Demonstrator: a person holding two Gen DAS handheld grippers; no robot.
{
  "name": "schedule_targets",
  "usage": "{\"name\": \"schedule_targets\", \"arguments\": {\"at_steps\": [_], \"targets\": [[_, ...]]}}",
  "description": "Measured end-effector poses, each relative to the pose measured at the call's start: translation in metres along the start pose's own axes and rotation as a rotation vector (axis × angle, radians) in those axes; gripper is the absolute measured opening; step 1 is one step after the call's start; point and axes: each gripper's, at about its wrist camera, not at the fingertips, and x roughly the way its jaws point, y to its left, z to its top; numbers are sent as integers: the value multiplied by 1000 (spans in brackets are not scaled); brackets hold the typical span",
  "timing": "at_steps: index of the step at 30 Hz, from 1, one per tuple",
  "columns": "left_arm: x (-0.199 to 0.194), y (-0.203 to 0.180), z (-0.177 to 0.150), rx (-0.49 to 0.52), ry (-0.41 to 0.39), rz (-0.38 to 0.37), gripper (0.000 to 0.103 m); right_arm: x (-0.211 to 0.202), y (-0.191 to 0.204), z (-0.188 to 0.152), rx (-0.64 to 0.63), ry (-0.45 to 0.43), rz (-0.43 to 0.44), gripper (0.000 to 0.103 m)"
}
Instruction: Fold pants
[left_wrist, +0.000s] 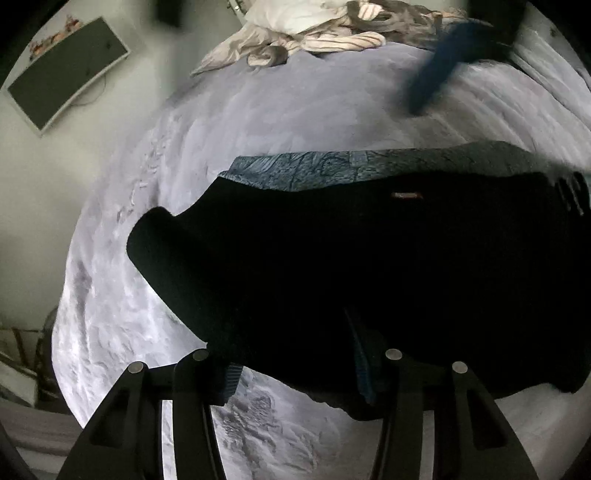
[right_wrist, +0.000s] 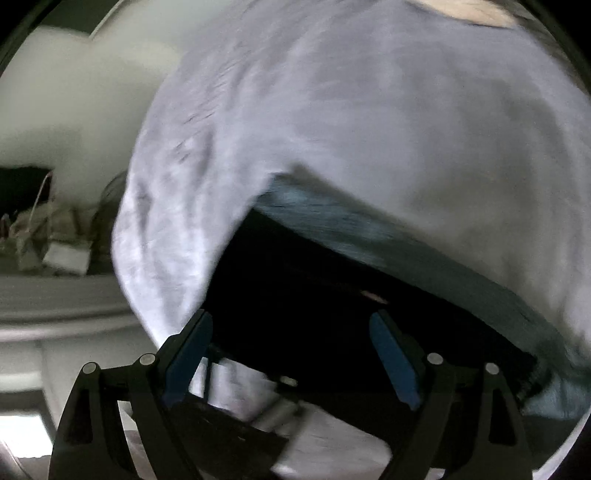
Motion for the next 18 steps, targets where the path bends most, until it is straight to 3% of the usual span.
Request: {"name": "schedule_targets", "arguments": {"at_steps": [2,6,10,12,13,14,15,18], "targets": [[0,-3,0,11,-6,5,51,18,21,11,-56,72,-4,89],[-2,-10,2,33,-13,23,51,61,54,23,-165,225,-113,89],[-7,-14,-3,58,-27,37,51,82,54,20,-179,313,-147,89],[-9,-17,-4,73,-34,44,51,91,54,21,-174,344,-153,84],[-9,-19,-5,82,-36,44,51,93,52,20,-175,353,-159,63],[-11,-22,-6,94,-32,37,51,94,51,19,-174,358,-154,29],[-13,-24,-7,103,-37,37,51,90,48,19,-161,353,-118,20],[-29,-33,-3,137,-81,52,50,63,43,15,-170,294,-101,18]]}}
